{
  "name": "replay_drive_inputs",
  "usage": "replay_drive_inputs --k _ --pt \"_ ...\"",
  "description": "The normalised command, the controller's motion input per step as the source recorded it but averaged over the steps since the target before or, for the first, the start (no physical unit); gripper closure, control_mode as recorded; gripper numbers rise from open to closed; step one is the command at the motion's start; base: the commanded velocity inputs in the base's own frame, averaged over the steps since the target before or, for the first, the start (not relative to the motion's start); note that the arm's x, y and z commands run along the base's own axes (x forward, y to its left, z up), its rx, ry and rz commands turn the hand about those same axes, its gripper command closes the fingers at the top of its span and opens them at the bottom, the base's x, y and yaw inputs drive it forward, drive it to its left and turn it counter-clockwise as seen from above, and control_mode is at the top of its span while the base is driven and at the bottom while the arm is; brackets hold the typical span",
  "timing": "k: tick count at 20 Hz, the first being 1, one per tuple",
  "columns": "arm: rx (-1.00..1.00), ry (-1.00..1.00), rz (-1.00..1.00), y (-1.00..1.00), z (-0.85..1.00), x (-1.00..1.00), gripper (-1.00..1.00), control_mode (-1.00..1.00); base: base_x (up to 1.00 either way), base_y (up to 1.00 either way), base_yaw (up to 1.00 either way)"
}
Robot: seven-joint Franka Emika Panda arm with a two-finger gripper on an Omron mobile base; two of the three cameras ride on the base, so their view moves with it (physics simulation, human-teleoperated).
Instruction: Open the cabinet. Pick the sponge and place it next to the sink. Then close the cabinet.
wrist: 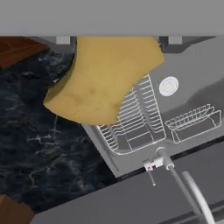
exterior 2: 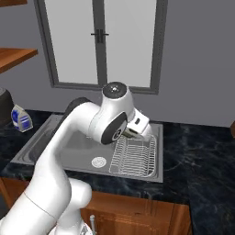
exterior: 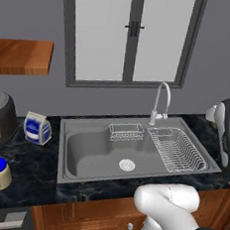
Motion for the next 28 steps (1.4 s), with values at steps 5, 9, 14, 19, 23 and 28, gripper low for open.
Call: replay_drive_inputs --k 5,9,14,19,23,28 --pt "-0.04 0.02 -0.03 -0.98 -0.68 0.23 1.00 -1.00 0.00 0.00 0.00" --pt "-0.05 0.04 0.00 -0.91 -0.40 0.41 1.00 -1.00 0.00 0.00 0.00" --pt "-0.08 0.00 -0.02 -0.37 -0.56 0.44 1.00 -1.00 0.00 0.00 0.00" --pt "-0.09 0.00 -0.01 -0.07 -0.48 0.59 1.00 -1.00 0.00 0.00 0.00" --pt "-0.05 0.00 0.00 -0.14 -0.48 0.43 1.00 -1.00 0.00 0.00 0.00" --pt "0.00 0.01 0.00 -0.25 -0.34 0.26 1.00 -1.00 0.00 0.00 0.00"
